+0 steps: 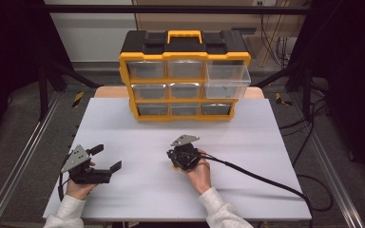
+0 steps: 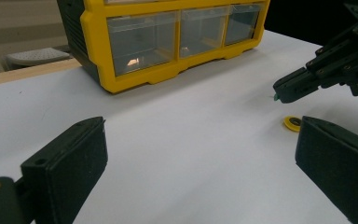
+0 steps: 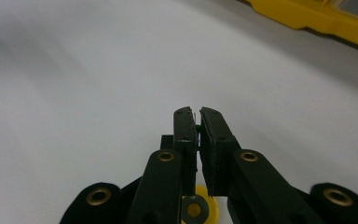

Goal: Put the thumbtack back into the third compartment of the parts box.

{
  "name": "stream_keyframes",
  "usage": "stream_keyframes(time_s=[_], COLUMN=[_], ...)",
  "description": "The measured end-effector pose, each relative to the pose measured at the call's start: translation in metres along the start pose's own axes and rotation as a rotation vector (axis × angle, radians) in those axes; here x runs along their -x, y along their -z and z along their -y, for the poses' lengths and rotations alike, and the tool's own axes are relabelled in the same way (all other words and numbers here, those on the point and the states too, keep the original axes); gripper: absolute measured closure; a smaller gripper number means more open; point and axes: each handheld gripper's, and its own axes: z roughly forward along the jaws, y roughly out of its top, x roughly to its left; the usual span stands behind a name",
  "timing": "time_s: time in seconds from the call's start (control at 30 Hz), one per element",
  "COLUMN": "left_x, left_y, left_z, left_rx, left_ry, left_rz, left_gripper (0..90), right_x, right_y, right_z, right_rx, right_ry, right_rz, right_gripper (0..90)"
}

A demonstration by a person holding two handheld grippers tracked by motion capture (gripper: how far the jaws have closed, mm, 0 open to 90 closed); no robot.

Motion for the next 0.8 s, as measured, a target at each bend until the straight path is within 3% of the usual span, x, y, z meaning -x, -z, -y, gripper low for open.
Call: stream_keyframes(time_s=[0.8], left_x=[0.000], left_y=[0.000], left_z=[0.000], left_rx=[0.000], left_ry=[0.001], left_rz=[0.002], left_gripper=[2.0], right_x=[0.005], right_y=[0.055], right_z=[-0.026], right_rx=[0.107], right_ry=[0.025], right_rz=[-0.013], right_gripper=[85.6])
